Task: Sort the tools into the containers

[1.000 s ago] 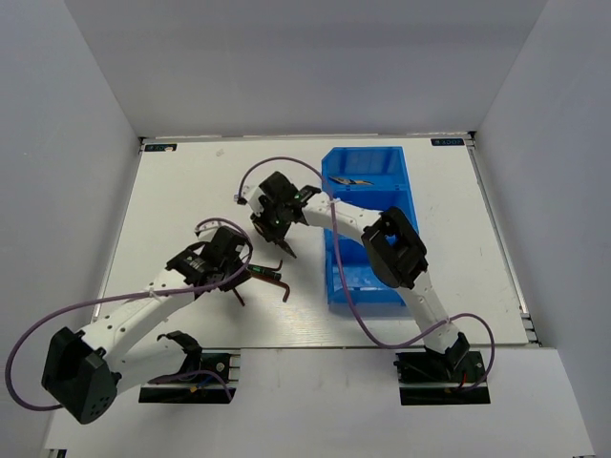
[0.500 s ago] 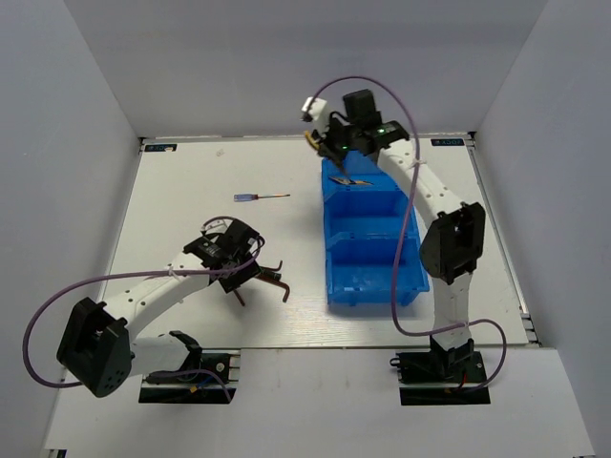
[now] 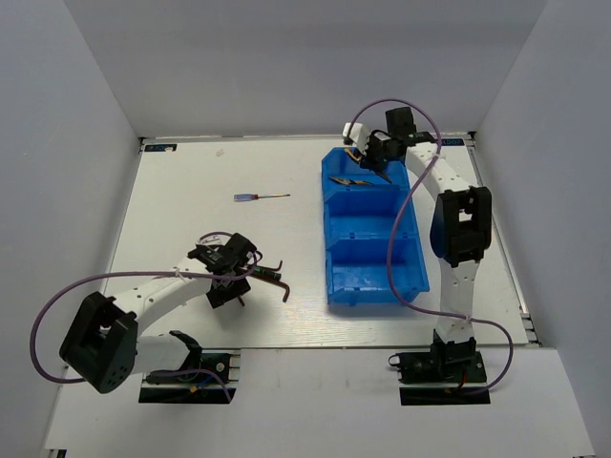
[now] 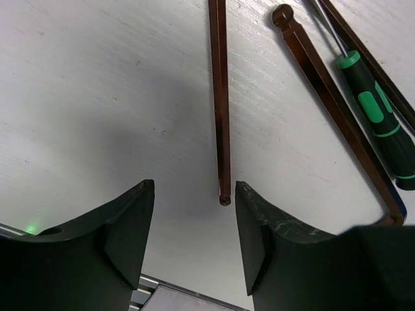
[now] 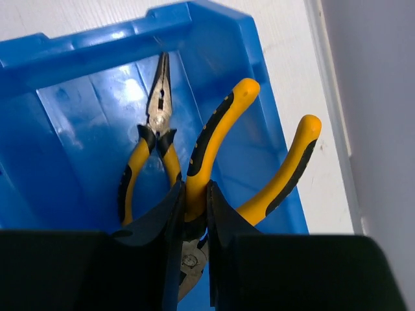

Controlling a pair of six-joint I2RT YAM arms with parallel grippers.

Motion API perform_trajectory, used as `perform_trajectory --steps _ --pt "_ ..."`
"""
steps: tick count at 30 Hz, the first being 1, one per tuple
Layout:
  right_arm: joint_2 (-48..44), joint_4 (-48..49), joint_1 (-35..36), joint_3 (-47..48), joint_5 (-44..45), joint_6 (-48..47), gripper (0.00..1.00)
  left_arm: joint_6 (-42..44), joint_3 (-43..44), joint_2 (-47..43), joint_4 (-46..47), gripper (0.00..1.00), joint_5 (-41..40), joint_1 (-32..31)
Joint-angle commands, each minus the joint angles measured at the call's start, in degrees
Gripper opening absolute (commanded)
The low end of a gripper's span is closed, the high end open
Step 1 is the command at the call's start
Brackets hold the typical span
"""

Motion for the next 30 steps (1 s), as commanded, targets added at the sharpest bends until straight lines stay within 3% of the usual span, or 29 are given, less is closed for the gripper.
perform_trajectory --steps 1,5,6,7,8,12,19,24,27,28,30 --pt "-1.0 6.5 0.2 -1.5 -5.3 -6.0 0.0 0.4 -0.7 0.7 1.2 0.63 -1.8 0.1" --pt "-1.0 6.0 0.2 -4.2 -7.7 -15.5 0.0 0.4 -0.2 2.1 1.8 0.63 -1.8 0.1" --pt "-1.1 5.5 0.3 -4.6 -7.7 -15.8 0.05 0.4 -0.2 2.6 1.8 0.63 -1.8 0.1" --pt "-1.1 4.8 0.1 -4.3 -7.9 -16.1 0.17 0.4 -0.2 2.6 1.3 0.63 -1.8 0.1" --pt "-1.1 4.0 0.1 -3.4 -9.0 -16.1 0.36 0.4 -0.2 2.6 1.3 0.63 -1.8 0.1" --pt "-3.1 1.1 -0.6 -3.6 -10.1 -13.1 0.61 0.4 -0.2 2.6 1.3 0.65 -1.8 0.1" --pt "-15.1 0.9 -1.8 -9.4 -16.1 1.8 0.68 2.4 -0.2 6.6 6.6 0.64 -3.4 0.6" --pt "-27.3 3.3 -2.7 -23.9 -22.8 9.7 0.68 3.6 -0.9 12.4 10.9 0.59 -3.9 2.2" --pt "-33.4 3.9 -3.0 -30.7 -25.8 13.4 0.68 4.4 -3.1 12.4 15.4 0.45 -3.4 2.8" --pt "-35.5 3.5 -3.2 -31.7 -26.4 13.4 0.68 5.1 -3.6 12.4 16.3 0.3 -3.4 3.5" --pt "-37.8 3.0 -3.0 -35.3 -26.4 14.0 0.68 5.1 -4.3 13.6 17.1 0.14 -2.8 4.1"
